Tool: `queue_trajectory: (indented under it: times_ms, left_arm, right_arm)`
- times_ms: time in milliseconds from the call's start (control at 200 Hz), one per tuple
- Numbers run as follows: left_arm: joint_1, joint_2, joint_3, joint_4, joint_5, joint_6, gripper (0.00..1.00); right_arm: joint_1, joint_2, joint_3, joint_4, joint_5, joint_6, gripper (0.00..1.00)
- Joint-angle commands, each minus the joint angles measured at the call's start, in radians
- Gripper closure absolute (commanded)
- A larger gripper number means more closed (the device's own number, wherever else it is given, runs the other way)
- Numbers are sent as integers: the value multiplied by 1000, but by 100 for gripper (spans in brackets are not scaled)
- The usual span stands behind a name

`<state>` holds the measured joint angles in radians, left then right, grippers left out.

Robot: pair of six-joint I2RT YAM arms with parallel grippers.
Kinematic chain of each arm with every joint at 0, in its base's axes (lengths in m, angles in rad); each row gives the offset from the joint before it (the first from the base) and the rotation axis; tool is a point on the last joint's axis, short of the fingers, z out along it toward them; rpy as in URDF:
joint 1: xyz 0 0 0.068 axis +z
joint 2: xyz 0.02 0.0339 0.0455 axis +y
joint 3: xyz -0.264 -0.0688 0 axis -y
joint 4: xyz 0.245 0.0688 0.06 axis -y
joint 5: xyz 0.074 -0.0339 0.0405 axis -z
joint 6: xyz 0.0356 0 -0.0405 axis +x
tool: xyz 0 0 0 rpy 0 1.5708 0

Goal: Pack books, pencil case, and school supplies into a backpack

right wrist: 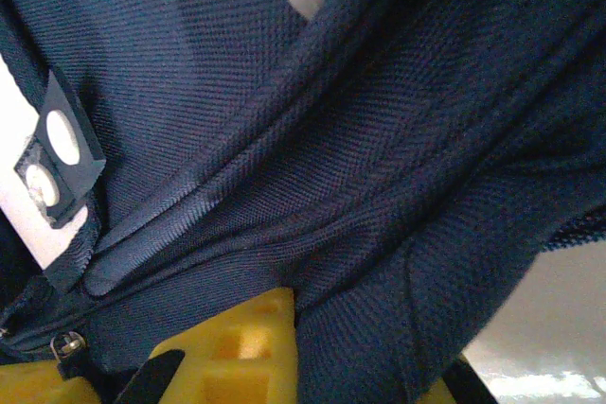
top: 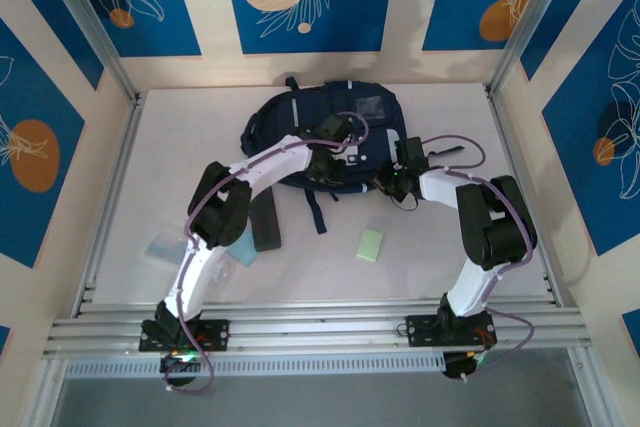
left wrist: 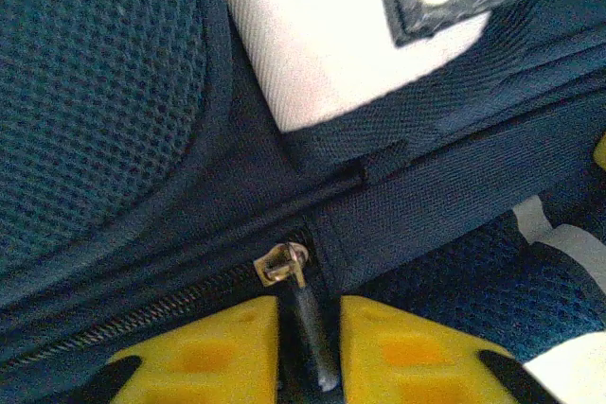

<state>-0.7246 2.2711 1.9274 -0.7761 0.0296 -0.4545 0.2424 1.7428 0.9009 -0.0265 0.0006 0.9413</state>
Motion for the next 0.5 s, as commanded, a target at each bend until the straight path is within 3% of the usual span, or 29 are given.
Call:
queue_trajectory:
  times_ms: [0,155,375,495]
  left_arm:
    - [-2,29,39,-47,28,21,72]
    - [-2,51,47,-85,12,37,72]
    - [-2,57,54,-96,3,49,97]
    - [-2,69,76,-113,9,54,100]
  right_arm:
    - [12,-25,-17,-52,-27,-38,100]
    - [11,-32,-24,-44,-24,-37,100]
    - [11,-33,-37,-30,-22,-27,100]
    - [9,-35,-40,-30,-22,-30,100]
